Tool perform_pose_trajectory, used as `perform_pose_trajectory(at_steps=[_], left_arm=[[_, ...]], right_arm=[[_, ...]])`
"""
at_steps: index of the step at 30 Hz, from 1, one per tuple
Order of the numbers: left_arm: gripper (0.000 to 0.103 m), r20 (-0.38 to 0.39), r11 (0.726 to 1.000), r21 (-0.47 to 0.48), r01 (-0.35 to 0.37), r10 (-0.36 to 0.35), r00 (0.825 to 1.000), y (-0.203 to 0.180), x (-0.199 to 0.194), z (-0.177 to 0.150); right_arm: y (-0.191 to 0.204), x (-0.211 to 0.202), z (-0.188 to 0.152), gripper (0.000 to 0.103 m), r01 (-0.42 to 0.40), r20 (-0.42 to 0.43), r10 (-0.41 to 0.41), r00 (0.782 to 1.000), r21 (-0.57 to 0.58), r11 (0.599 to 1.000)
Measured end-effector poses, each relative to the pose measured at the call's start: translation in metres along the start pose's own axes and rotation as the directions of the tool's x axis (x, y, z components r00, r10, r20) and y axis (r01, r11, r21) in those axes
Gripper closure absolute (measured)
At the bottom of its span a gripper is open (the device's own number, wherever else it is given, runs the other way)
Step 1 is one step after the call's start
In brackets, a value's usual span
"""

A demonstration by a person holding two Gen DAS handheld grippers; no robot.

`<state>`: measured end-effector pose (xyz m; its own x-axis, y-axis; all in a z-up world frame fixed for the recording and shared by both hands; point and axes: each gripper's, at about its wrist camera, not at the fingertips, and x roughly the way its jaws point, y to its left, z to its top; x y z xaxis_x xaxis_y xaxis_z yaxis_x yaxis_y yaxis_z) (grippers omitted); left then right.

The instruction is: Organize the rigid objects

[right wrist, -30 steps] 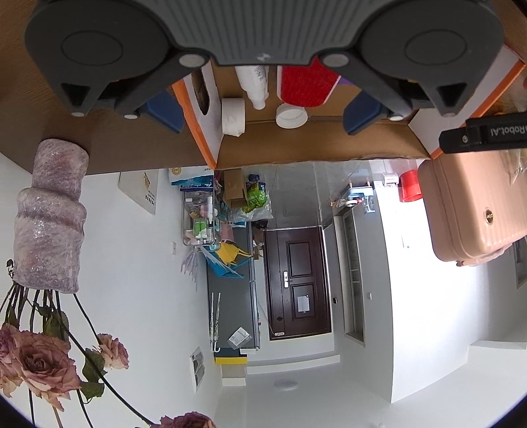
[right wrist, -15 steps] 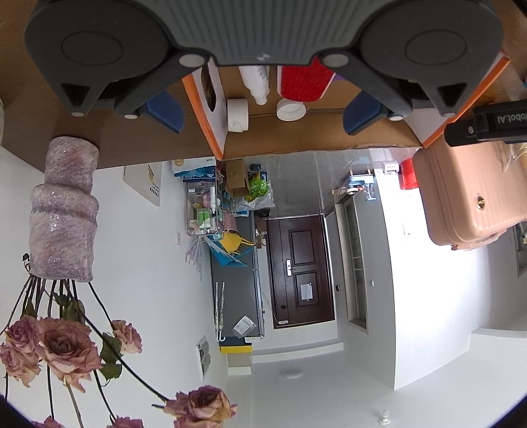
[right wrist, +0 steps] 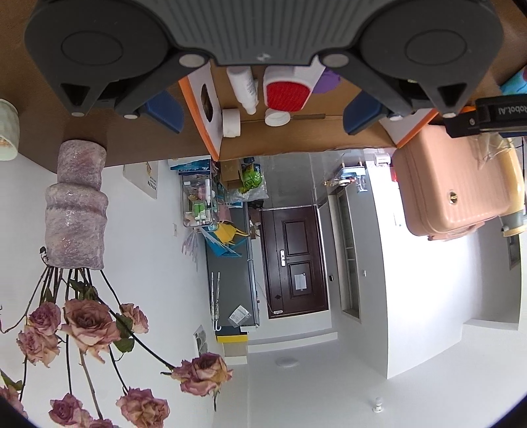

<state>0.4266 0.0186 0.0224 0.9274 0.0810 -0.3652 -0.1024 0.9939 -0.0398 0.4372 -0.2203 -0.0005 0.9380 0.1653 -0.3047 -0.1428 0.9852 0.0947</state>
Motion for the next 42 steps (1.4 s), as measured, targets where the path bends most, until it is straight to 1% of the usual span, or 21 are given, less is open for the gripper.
perform_pose_trajectory(at_steps=[9,16,20,29,36,42], left_arm=[[0.000,0.010,1.000,0.008,-0.003,0.003,1.000,0.011,-0.047,-0.013],[0.000,0.025,1.000,0.025,0.005,-0.005,1.000,0.011,-0.091,-0.024],[0.000,0.027,0.999,0.037,0.009,-0.010,1.000,0.008,-0.119,-0.034],[0.000,0.038,0.999,0.054,0.006,-0.008,0.999,0.002,-0.187,-0.066],[0.000,0.029,0.999,0.043,-0.013,0.011,1.000,0.005,-0.229,-0.095],[0.000,0.022,0.999,0.039,-0.022,0.021,1.000,0.009,-0.258,-0.116]], right_arm=[[0.008,-0.046,-0.013,0.000,-0.015,0.017,0.014,1.000,0.013,1.000],[0.012,-0.095,-0.021,0.000,-0.032,0.045,0.032,0.999,0.011,0.999],[0.018,-0.125,-0.029,0.000,-0.044,0.052,0.045,0.998,-0.010,0.999],[0.029,-0.195,-0.061,0.000,-0.053,0.040,0.055,0.998,-0.058,0.997],[0.033,-0.244,-0.087,0.000,-0.061,0.021,0.063,0.998,-0.087,0.994],[0.032,-0.278,-0.104,0.000,-0.062,0.018,0.064,0.998,-0.080,0.995]])
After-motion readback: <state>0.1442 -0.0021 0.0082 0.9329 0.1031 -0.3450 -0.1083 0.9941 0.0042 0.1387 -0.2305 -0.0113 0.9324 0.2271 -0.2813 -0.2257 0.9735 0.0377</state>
